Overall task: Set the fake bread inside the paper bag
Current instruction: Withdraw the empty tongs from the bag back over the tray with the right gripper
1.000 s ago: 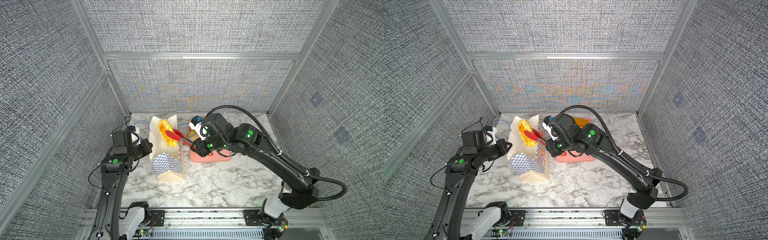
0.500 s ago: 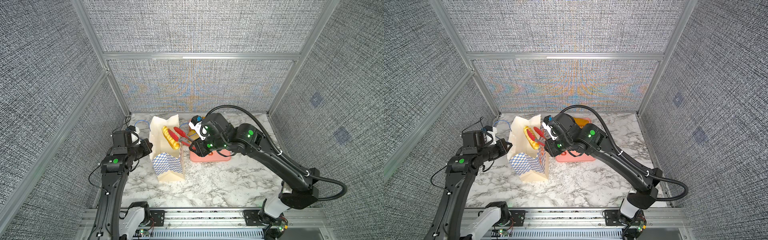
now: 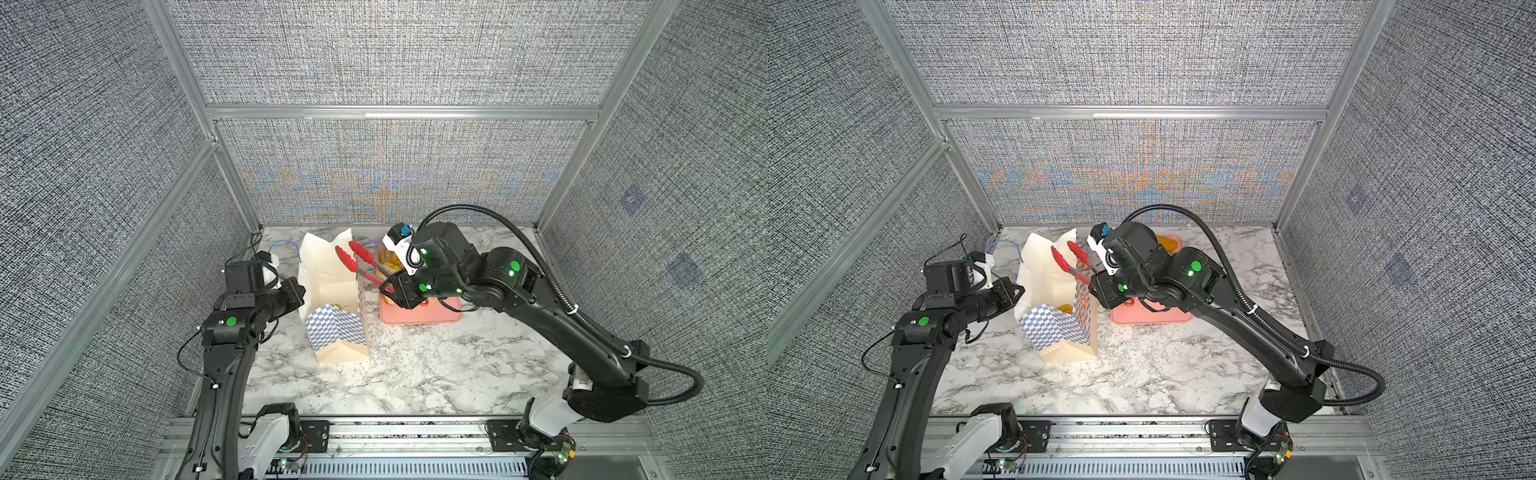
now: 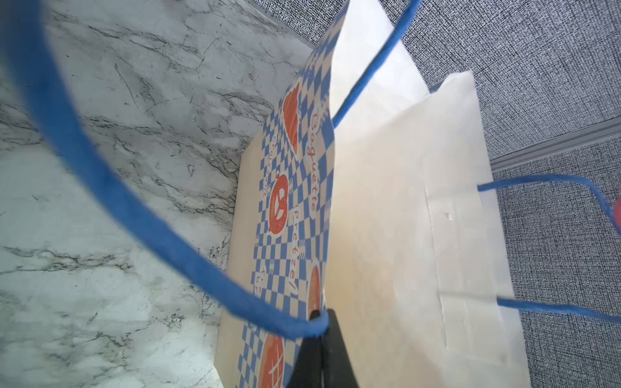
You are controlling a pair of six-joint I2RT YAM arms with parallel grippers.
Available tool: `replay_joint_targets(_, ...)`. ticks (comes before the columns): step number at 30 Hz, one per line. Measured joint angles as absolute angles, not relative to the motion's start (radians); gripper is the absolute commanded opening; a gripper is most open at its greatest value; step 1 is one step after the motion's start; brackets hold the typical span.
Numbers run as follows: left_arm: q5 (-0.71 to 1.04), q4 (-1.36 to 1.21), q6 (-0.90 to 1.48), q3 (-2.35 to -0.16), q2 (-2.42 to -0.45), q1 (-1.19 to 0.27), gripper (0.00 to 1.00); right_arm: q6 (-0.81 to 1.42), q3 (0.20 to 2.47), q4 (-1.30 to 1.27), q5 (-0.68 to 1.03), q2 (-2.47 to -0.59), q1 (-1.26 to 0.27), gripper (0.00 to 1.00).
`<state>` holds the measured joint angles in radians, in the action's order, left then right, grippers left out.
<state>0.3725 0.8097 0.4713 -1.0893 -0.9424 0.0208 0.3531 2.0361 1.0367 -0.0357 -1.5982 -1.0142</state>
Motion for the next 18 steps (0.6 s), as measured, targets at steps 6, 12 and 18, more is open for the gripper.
replay_joint_targets(6, 0.373, 0.81, 0.471, -1.089, -0.944, 0.021, 0.01, 0.353, 2.006, 1.023, -0.083, -1.551, -0.987, 0.46)
replay_joint_targets(12, 0.367, 0.81, 0.471, -1.093, -0.944, 0.021, 0.01, 0.353, 1.927, 1.003, -0.129, -1.467, -0.923, 0.46)
replay_joint_targets(18, 0.36, 0.811, 0.471, -1.102, -0.941, 0.02, 0.01, 0.377, 1.775, 0.992, -0.136, -1.351, -0.799, 0.46)
